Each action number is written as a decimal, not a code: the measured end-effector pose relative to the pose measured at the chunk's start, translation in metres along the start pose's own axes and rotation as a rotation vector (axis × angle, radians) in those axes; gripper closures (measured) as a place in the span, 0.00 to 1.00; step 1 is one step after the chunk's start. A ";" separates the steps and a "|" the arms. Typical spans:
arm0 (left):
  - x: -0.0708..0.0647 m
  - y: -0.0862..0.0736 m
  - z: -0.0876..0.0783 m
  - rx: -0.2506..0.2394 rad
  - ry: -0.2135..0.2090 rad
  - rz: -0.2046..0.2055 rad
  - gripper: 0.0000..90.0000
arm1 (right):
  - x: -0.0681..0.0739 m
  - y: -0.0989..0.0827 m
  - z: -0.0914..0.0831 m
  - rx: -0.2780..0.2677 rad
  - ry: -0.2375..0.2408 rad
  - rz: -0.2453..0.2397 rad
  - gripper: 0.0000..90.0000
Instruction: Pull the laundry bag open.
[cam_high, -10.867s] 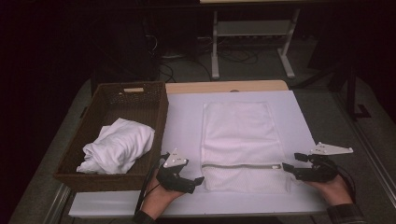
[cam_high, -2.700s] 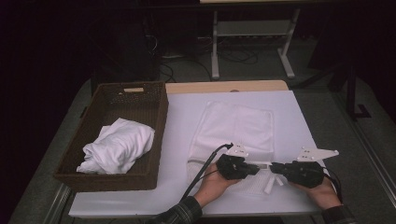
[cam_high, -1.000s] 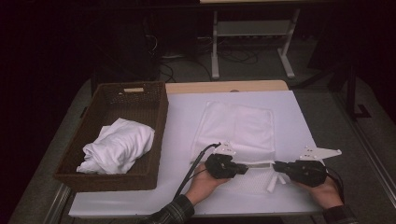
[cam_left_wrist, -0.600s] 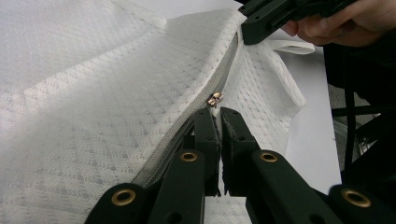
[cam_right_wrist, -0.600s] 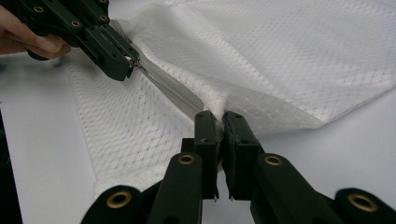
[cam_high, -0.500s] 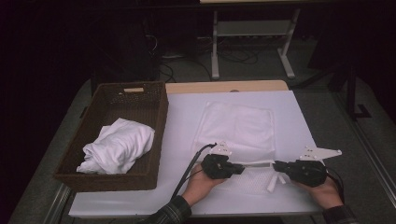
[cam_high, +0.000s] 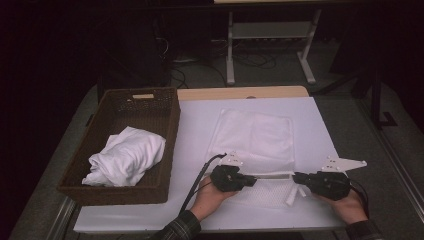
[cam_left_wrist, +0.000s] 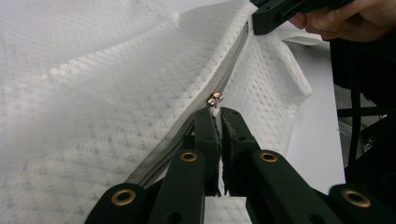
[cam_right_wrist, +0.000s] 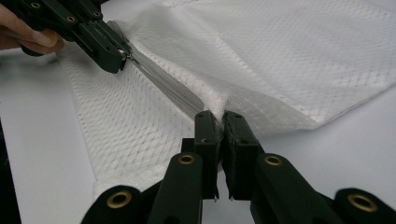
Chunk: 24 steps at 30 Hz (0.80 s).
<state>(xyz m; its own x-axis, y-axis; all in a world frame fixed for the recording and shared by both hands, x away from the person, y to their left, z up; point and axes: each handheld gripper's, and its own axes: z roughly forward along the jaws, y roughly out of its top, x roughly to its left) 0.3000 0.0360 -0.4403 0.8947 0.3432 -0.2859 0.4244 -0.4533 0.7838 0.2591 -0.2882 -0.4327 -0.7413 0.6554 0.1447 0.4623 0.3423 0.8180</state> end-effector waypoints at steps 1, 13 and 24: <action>0.000 0.000 -0.001 0.001 0.006 0.000 0.96 | 0.000 0.000 0.000 0.000 0.002 0.000 0.94; 0.004 -0.007 -0.006 0.013 0.016 -0.010 0.96 | 0.000 -0.001 0.002 0.012 -0.008 -0.005 0.94; 0.011 -0.012 -0.016 0.015 0.033 -0.032 0.96 | -0.003 -0.002 0.001 0.013 -0.020 -0.001 0.94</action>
<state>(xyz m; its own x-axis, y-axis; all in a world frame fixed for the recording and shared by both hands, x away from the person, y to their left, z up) 0.3020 0.0583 -0.4443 0.8756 0.3847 -0.2921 0.4550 -0.4536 0.7664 0.2611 -0.2907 -0.4353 -0.7319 0.6684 0.1324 0.4679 0.3518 0.8107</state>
